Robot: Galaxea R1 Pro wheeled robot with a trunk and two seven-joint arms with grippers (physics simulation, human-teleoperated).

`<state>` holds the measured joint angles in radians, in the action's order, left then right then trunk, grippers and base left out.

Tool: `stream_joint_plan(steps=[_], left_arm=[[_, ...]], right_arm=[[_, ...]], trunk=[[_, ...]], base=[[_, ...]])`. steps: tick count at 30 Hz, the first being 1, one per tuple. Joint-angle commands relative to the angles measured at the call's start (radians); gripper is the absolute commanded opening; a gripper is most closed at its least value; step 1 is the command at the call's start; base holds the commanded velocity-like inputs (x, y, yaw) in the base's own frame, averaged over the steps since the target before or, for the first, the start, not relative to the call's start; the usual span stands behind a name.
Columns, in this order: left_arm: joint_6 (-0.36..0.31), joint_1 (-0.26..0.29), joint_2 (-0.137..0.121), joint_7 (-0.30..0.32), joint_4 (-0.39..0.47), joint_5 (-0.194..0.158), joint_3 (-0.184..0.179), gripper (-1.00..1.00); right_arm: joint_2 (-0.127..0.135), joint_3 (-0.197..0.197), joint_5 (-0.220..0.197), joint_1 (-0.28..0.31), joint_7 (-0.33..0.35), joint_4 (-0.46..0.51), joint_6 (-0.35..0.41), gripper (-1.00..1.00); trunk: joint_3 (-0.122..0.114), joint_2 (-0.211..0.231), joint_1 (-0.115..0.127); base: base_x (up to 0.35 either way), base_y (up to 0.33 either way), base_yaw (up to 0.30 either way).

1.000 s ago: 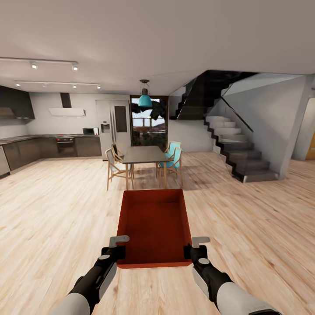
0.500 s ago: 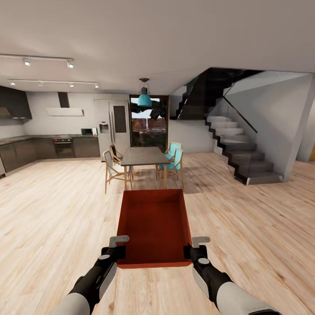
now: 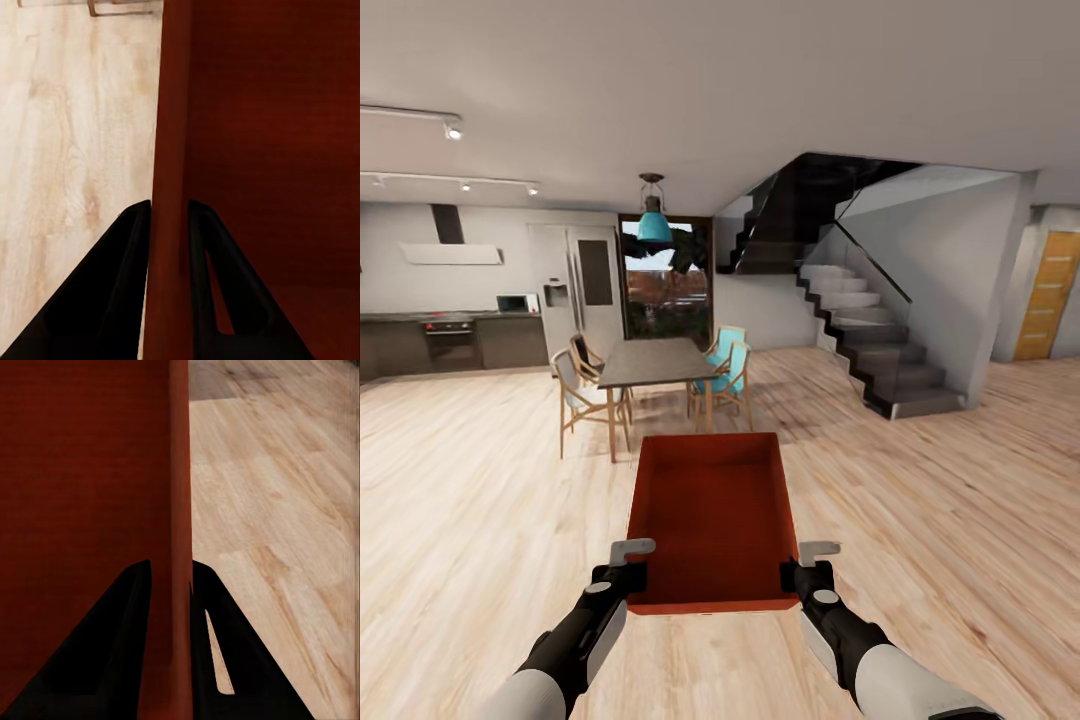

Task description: Move the two storage containers from the living room to the garage. In the garage, place one container on the floor and stack the other container on top of it (either order is fine).

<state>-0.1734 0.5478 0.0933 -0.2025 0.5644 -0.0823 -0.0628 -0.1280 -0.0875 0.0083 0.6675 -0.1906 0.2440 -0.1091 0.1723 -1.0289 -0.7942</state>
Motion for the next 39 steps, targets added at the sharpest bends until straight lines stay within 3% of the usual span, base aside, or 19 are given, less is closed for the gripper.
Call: stream_joint_plan(steps=[1, 39], left_arm=[[0.031, 0.0, 0.0, -0.012, 0.005, 0.012, 0.0, -1.0], [0.031, 0.0, 0.0, -0.012, 0.005, 0.012, 0.0, -1.0]], right_arm=[[-0.001, 0.038, -0.028, 0.001, -0.082, -0.003, -0.003, -1.0], [-0.001, 0.038, -0.03, 0.001, -0.081, -0.003, -0.003, -1.0]], trunk=[[0.001, -0.001, -0.001], [0.001, -0.001, -0.001]], base=[[0.323, 0.0, -0.243], [0.323, 0.0, -0.278]])
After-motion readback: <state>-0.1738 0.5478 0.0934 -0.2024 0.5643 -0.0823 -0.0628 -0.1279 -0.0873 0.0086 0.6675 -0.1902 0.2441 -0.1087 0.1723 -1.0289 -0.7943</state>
